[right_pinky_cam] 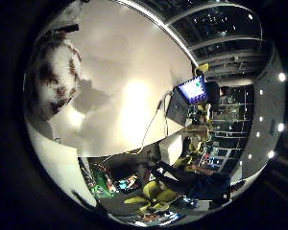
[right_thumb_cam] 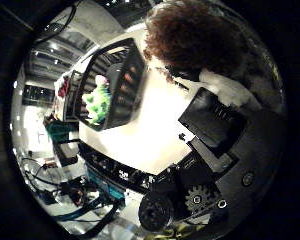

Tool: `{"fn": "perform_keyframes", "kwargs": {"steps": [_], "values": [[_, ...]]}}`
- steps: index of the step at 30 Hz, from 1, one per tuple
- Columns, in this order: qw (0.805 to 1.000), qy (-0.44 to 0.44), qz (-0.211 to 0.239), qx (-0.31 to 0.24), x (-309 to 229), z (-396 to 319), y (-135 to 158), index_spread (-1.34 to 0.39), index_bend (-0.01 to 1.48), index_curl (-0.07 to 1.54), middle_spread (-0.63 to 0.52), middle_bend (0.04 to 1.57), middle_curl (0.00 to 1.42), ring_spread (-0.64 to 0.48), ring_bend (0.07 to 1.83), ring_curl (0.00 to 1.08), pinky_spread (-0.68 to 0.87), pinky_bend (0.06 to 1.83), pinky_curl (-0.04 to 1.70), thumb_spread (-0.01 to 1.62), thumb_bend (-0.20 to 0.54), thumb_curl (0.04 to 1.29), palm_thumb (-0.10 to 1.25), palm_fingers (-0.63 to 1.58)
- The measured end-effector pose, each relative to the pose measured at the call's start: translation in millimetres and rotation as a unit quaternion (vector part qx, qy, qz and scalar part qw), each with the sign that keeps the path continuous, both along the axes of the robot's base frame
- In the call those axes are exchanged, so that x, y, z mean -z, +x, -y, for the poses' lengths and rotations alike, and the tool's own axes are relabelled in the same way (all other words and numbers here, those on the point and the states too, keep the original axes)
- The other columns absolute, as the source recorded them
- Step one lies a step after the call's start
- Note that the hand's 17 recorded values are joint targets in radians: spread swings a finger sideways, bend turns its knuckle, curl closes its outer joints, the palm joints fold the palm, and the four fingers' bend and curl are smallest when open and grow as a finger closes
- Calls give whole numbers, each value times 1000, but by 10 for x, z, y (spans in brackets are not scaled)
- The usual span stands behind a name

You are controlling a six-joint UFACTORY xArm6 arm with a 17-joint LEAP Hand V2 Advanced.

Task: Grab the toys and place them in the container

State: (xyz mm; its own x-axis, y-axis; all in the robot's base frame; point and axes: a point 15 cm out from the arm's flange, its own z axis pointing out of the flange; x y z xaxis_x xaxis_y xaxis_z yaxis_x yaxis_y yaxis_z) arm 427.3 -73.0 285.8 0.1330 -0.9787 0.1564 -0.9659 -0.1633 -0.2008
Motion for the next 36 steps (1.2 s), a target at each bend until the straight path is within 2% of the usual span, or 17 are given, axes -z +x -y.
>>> {"fn": "perform_keyframes", "kwargs": {"steps": [2,7,11,20,21,22,23,24,25,26,28,30,33,36], "values": [[1000,10,20,-13,-213,-299,109,-429,588,664,-198,1084,546,-230,1237,468,-445,1102,501,845,-25,477,983,1244],[997,26,32,-58,-367,-1124,203,-434,587,677,-197,1092,544,-230,1239,470,-449,1090,500,846,-25,481,982,1240],[994,35,30,-97,-355,-1785,303,-437,590,685,-197,1101,544,-237,1230,470,-453,1078,499,845,-25,483,981,1232],[988,36,1,-152,-62,-2713,438,-430,616,706,-197,1106,543,-244,1218,474,-460,1059,499,870,-24,477,977,1227],[988,35,-4,-152,-4,-2759,468,-434,565,699,-197,1116,543,-249,1214,472,-470,1058,497,889,-26,469,967,1180],[988,34,-7,-152,44,-2803,496,-453,419,678,-216,1055,531,-270,1202,477,-508,1085,507,923,-37,451,925,926],[988,33,-11,-153,88,-2829,521,-477,330,645,-225,893,483,-267,1105,454,-480,1090,513,943,-42,439,893,479],[987,31,-17,-155,144,-2831,526,-502,368,644,-215,823,463,-224,1014,446,-389,1058,532,963,-35,428,867,299],[987,28,-21,-157,184,-2827,528,-525,405,614,-175,720,421,-127,821,372,-213,978,504,977,-36,420,845,60],[987,27,-21,-158,197,-2805,544,-536,448,606,-150,680,403,-56,713,336,-97,937,486,984,-32,417,840,-16],[986,25,-23,-160,220,-2769,563,-544,452,551,-89,570,356,67,537,253,127,823,409,996,-33,408,809,-98],[986,22,-26,-166,247,-2710,588,-535,387,489,-32,433,313,166,425,208,324,720,338,1009,-28,401,790,-74],[986,20,-27,-162,243,-2554,640,-528,296,428,5,315,288,218,353,197,435,655,299,1012,-23,398,788,-35],[987,20,-20,-157,129,-2424,661,-529,247,392,17,246,286,239,289,195,481,601,272,1007,-25,394,782,15]]}}
